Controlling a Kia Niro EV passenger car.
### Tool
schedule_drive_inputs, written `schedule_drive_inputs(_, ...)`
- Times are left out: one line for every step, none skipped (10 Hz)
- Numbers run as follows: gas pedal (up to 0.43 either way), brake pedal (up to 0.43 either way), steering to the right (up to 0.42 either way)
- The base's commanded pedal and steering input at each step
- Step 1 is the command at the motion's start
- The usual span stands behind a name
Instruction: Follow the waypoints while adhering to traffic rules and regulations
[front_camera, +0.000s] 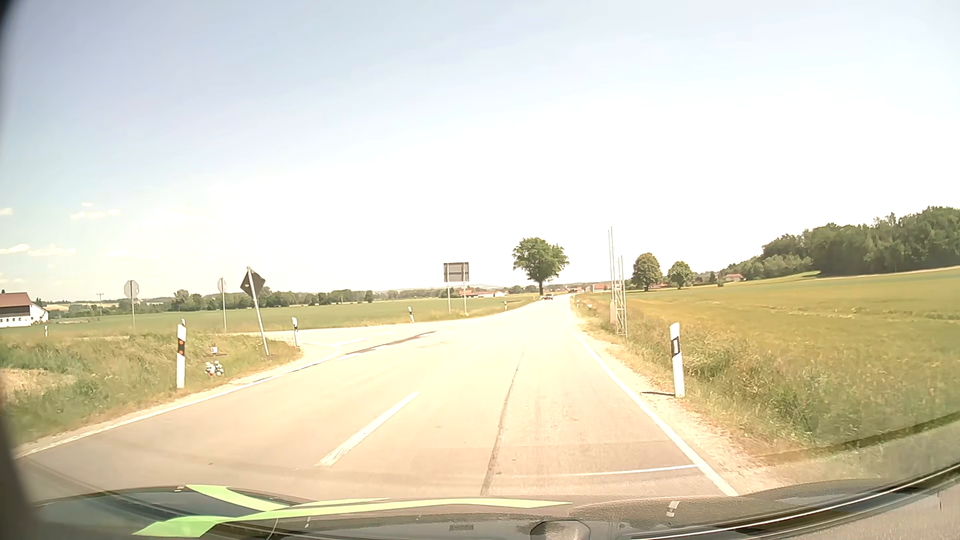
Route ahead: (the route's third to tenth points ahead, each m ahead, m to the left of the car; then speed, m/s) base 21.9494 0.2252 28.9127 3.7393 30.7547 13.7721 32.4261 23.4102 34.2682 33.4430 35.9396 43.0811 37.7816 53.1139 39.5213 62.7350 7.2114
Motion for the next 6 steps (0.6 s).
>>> schedule_drive_inputs(0.0, 0.171, 0.005)
schedule_drive_inputs(0.0, 0.165, 0.005)
schedule_drive_inputs(0.0, 0.165, 0.005)
schedule_drive_inputs(0.0, 0.165, 0.005)
schedule_drive_inputs(0.0, 0.165, 0.005)
schedule_drive_inputs(0.0, 0.165, 0.005)
